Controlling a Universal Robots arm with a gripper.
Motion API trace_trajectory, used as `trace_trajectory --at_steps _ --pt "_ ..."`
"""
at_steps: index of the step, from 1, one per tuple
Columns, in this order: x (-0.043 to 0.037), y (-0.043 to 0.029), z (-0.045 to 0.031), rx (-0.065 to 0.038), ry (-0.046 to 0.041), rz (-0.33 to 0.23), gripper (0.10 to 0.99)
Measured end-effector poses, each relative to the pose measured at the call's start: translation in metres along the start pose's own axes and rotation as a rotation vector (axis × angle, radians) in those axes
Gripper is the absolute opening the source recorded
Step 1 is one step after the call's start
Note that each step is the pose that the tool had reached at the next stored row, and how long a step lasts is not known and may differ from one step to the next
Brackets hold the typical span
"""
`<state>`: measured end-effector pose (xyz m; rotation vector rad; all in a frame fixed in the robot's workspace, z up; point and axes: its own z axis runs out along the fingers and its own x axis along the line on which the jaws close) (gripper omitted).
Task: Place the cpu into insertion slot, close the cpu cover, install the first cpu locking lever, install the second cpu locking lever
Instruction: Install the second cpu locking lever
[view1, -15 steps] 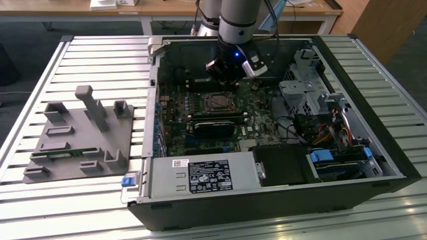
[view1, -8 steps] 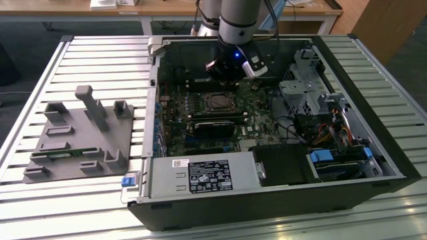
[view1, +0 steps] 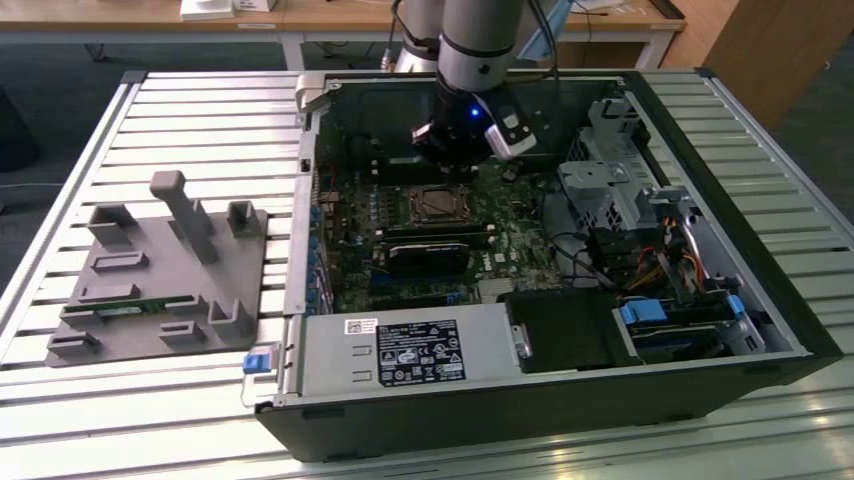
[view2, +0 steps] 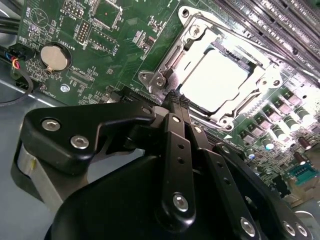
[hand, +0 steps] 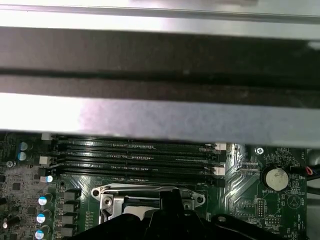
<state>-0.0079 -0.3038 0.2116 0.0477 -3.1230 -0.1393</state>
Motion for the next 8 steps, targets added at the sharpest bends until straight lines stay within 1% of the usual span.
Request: trace_trajectory --at_steps 3,4,5,8 --pt "0.0001 -0.0016 -0.0004 0.0 0.0 0.0 0.106" --pt "0.0001 -0.0016 -0.002 0.0 0.0001 0.0 0.106" --pt "0.0002 -0.0014 -0.0049 0.0 0.0 0.0 0.106" --pt "0.0003 -0.0002 -0.0178 0.0 0.0 0.0 0.106"
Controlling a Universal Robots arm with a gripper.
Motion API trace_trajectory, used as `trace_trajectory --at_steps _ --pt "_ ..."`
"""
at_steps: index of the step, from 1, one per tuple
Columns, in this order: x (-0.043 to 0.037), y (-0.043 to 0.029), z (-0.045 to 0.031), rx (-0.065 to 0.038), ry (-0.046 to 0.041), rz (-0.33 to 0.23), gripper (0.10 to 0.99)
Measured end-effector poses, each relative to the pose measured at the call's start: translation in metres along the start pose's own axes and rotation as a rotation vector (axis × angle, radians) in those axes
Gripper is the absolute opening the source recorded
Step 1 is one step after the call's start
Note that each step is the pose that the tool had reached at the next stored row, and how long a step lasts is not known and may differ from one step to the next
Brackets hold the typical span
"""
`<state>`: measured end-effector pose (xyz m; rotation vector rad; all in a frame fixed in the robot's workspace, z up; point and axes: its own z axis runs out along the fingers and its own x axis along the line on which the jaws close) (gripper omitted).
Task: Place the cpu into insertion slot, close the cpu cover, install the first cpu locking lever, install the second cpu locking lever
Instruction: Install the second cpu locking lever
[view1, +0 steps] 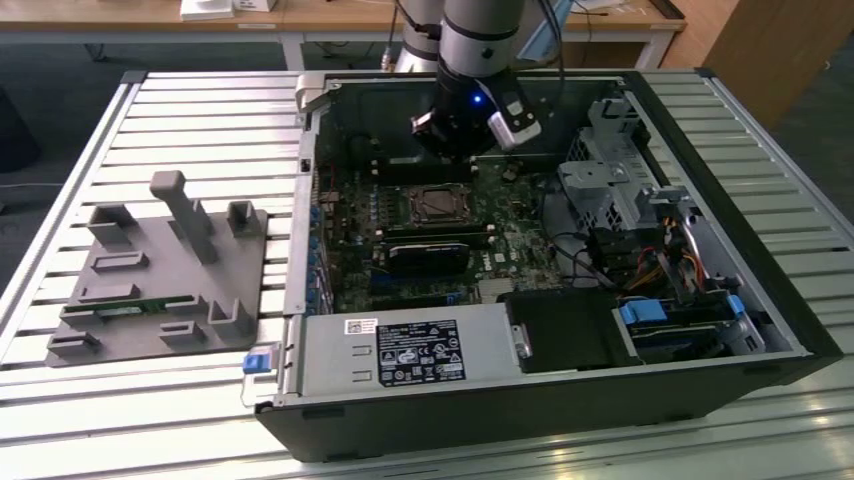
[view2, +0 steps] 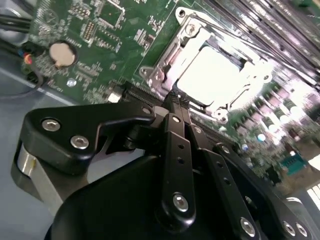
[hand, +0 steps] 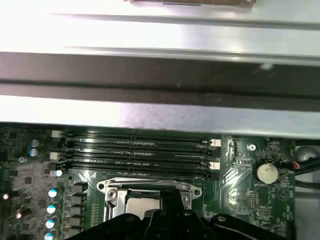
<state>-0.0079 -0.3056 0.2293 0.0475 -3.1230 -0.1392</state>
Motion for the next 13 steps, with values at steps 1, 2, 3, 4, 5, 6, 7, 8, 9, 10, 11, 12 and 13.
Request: trace_trajectory --at_steps 1,2,3,4,5,6,7,8,9,10,11,12,13 --pt "0.0001 0.0004 -0.0045 0.0 0.0 0.0 0.106" --pt "0.0001 0.0008 -0.009 0.0 0.0 0.0 0.106" --pt "0.0001 0.0009 -0.0122 0.0 0.0001 0.0 0.106" --pt "0.0001 0.0004 -0.0127 0.0 0.0 0.0 0.106" --pt "0.0002 -0.0006 -0.0128 0.0 -0.0001 0.0 0.106" --pt "0.0003 -0.0025 -0.013 0.0 0.0001 0.0 0.106" --pt "0.0004 -0.0052 -0.0133 0.0 0.0001 0.0 0.106" --pt "0.0005 -0.0086 -0.0135 0.0 0.0 0.0 0.106" --pt "0.0006 -0.0127 -0.0139 0.0 0.0001 0.0 0.106" --pt "0.0007 -0.017 -0.0142 0.0 0.0 0.0 0.106" --pt "0.0009 -0.0213 -0.0145 0.0 0.0001 0.0 0.106" --pt "0.001 -0.0262 -0.0147 0.0 0.0 0.0 0.106" --pt "0.0012 -0.0307 -0.0149 0.0 0.0 0.0 0.106"
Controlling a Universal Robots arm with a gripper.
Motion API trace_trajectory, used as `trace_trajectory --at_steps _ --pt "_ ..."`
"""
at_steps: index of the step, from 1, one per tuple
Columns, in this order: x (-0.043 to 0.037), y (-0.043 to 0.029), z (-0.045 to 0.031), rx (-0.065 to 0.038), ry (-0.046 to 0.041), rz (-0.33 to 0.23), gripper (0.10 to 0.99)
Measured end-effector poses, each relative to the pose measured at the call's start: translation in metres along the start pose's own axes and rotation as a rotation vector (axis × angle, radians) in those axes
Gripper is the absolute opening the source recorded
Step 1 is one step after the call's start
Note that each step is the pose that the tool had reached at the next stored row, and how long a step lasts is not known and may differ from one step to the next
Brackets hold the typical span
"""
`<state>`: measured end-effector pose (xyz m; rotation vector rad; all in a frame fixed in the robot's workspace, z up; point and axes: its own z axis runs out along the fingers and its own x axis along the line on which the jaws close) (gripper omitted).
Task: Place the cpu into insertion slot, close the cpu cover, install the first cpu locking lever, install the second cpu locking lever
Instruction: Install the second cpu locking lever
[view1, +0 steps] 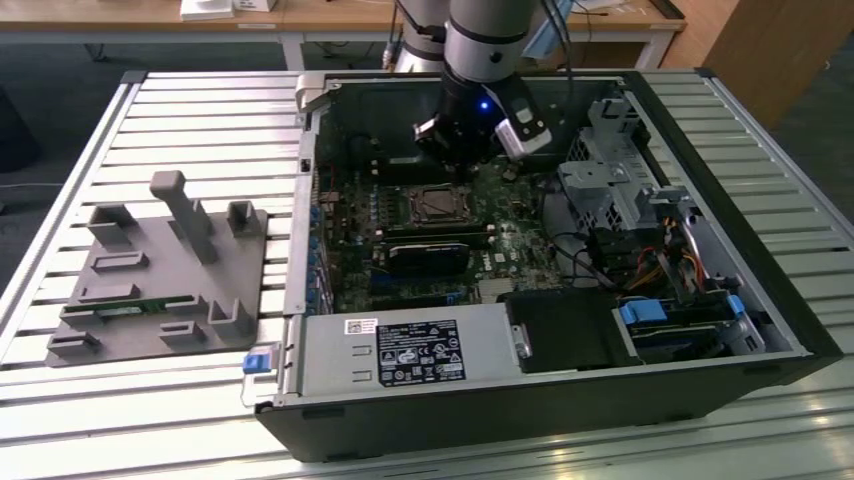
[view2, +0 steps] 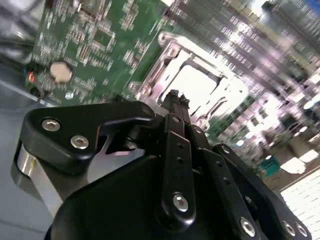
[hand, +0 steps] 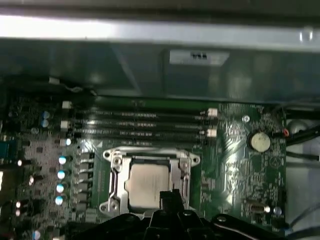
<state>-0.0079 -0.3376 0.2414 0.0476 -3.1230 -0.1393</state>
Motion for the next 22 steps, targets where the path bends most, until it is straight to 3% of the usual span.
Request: trace_trajectory --at_steps 5,7,9,13,22 --pt "0.0006 -0.019 0.0002 -0.001 0.0001 0.0 0.106" --pt "0.0006 -0.0217 0.0011 -0.007 -0.0001 0.0 0.106" --pt "0.0007 -0.0254 0.0017 -0.021 -0.0005 0.0 0.106" --pt "0.001 -0.0366 0.0021 -0.028 -0.0002 0.0 0.106" --pt "0.0013 -0.0442 0.0016 -0.029 -0.0002 -0.001 0.106"
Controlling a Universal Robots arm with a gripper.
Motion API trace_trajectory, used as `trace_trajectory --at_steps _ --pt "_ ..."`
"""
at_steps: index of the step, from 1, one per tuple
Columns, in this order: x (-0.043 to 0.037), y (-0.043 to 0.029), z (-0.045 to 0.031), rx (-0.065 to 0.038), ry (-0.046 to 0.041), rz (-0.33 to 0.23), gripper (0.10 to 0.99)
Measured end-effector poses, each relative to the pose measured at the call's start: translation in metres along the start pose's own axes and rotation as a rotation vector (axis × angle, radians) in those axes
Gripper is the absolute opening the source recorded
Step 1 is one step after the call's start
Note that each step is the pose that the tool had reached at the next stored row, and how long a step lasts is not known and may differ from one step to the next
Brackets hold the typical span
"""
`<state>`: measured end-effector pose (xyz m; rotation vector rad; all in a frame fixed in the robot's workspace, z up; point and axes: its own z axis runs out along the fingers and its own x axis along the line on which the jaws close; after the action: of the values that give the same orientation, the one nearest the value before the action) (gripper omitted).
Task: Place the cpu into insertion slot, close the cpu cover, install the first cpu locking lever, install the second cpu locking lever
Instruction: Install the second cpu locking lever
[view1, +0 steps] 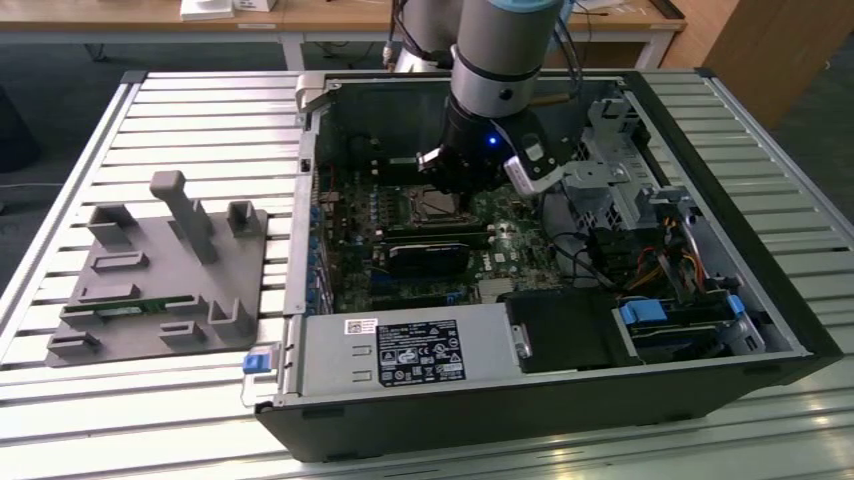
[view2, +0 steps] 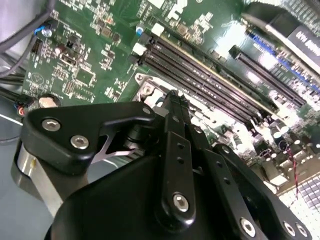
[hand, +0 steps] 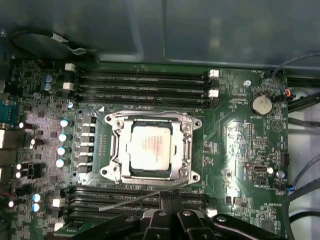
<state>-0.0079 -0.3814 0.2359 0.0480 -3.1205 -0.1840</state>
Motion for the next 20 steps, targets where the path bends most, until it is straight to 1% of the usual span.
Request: trace_trajectory --at_steps 4,8,9,10,11,14,15,18,20 --pt "0.0003 -0.0057 -0.0006 0.0 0.0 0.0 0.106" --pt "0.0038 -0.0079 -0.0007 -0.001 -0.0001 0.0 0.106" --pt "0.0058 -0.0083 -0.0007 -0.002 -0.0001 0.0 0.106" --pt "0.0071 -0.0091 -0.0008 -0.006 -0.0002 0.0 0.106" --pt "0.0079 -0.0101 -0.0009 -0.015 -0.0004 0.0 0.106" --pt "0.0091 -0.0119 -0.0011 -0.067 -0.0021 -0.001 0.106" --pt "0.0094 -0.0129 -0.0011 -0.074 -0.0023 -0.001 0.106" --pt "0.0109 -0.0163 -0.0012 -0.074 -0.0024 -0.001 0.106" --pt "0.0155 -0.0173 -0.001 -0.074 -0.0023 -0.001 0.106"
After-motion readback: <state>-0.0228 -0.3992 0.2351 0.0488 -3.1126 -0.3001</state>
